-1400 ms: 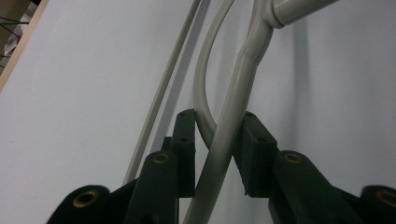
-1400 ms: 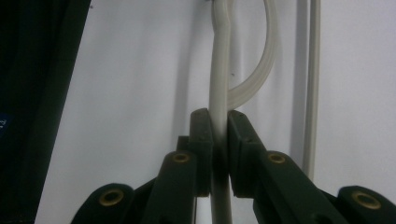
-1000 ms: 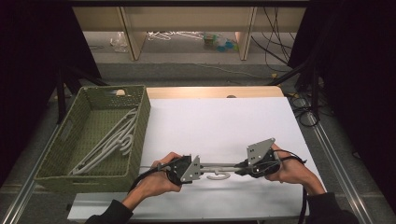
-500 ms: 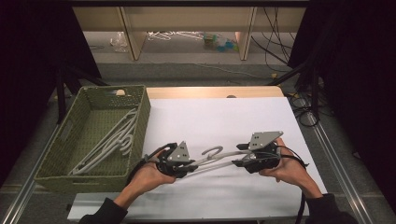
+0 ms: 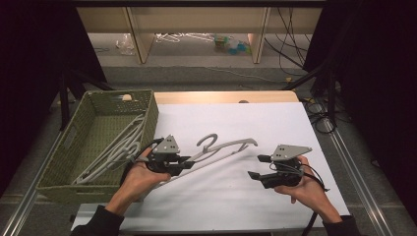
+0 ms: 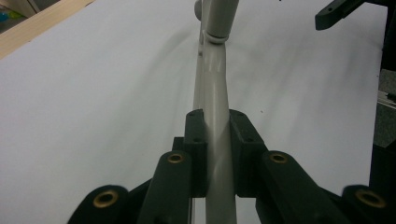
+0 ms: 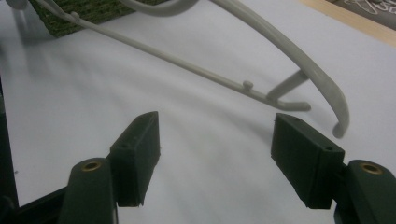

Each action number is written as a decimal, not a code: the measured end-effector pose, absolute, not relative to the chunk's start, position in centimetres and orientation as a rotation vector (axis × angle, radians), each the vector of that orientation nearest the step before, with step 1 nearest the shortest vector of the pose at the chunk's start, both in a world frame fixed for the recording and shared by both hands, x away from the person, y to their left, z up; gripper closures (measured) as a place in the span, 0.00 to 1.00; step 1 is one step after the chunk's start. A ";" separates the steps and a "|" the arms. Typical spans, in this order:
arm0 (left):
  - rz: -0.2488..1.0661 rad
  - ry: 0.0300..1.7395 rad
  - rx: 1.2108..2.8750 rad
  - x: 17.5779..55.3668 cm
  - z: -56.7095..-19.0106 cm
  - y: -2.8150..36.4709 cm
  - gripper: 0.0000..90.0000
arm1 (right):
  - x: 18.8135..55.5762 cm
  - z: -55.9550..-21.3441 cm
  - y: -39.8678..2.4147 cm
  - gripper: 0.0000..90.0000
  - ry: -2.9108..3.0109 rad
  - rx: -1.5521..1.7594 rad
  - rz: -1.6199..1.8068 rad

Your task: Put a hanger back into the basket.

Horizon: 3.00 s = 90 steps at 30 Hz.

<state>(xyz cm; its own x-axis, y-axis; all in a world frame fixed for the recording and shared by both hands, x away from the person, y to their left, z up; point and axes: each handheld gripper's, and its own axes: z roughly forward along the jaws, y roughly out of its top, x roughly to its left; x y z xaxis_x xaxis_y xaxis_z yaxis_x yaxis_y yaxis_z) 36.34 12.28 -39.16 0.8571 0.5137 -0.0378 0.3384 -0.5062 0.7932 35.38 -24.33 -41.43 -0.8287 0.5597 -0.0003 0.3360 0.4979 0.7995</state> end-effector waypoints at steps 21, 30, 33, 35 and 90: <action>0.165 0.669 1.979 35.9 -33.7 13.7 0.88 | 33.0 -42.2 -25.3 0.31 2.477 0.792 1.305; 0.242 0.667 1.967 36.4 -29.9 15.1 0.88 | 32.8 -42.5 -25.4 0.27 2.493 0.793 1.293; 0.283 0.671 1.950 36.7 -28.4 16.2 0.88 | 32.7 -42.6 -25.4 0.28 2.500 0.799 1.289; 0.324 0.695 1.943 36.8 -27.5 17.3 0.88 | 32.7 -42.6 -25.4 0.28 2.498 0.795 1.288; 0.628 1.108 1.892 39.1 -33.7 37.8 0.88 | 32.8 -43.0 -25.1 0.26 2.528 0.784 1.284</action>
<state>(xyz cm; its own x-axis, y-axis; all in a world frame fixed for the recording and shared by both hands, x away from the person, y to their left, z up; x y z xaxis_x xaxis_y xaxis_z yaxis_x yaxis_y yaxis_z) 39.05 37.84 -33.73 0.4850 0.8745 0.0085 0.4570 -0.2618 0.8501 32.82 -25.15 -43.01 -0.8394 0.5402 0.0591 0.3665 0.4824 0.7956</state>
